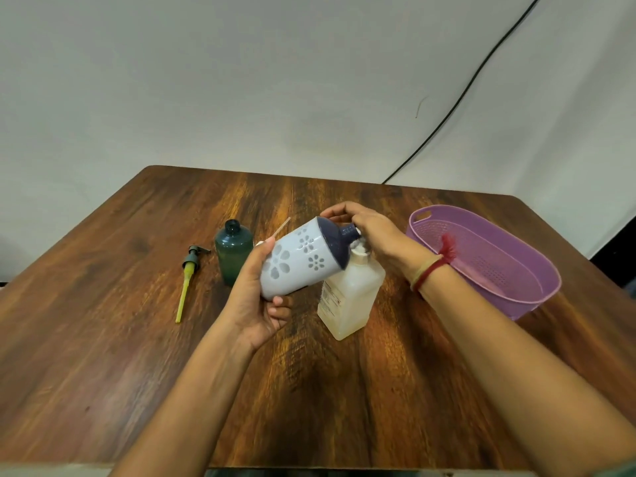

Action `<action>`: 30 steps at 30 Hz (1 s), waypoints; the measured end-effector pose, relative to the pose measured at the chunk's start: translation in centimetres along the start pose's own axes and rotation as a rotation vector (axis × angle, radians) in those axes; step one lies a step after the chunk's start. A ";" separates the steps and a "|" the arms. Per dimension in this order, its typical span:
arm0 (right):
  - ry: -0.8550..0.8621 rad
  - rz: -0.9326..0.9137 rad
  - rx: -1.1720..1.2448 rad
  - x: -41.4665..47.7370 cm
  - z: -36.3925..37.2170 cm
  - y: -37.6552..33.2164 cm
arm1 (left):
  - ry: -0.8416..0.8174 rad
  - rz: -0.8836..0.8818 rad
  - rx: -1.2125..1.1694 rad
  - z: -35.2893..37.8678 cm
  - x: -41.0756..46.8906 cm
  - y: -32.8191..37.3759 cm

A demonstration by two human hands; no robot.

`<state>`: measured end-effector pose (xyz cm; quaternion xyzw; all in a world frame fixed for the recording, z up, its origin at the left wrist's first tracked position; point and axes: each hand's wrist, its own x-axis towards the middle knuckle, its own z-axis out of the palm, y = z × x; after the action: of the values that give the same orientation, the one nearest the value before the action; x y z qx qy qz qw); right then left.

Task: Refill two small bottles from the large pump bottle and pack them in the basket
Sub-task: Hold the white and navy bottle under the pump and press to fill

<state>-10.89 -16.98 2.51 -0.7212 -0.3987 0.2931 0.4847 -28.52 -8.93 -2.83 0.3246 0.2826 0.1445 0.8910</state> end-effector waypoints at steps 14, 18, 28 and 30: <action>0.025 0.007 0.043 0.3 0.2 0.4 | 0.011 -0.001 -0.006 0.2 0.2 -0.4; 0.030 -0.007 0.052 0.0 -0.5 -0.7 | -0.023 0.039 0.015 0.6 0.1 0.5; 0.018 -0.005 0.033 -0.1 0.7 0.2 | 0.028 0.001 0.011 -0.2 0.3 -0.3; -0.024 0.024 -0.087 -0.3 0.0 -0.9 | 0.009 0.002 0.001 0.1 0.2 -0.1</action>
<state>-11.29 -17.03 3.34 -0.7428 -0.4081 0.2900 0.4445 -28.32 -8.99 -2.94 0.3248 0.2864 0.1465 0.8894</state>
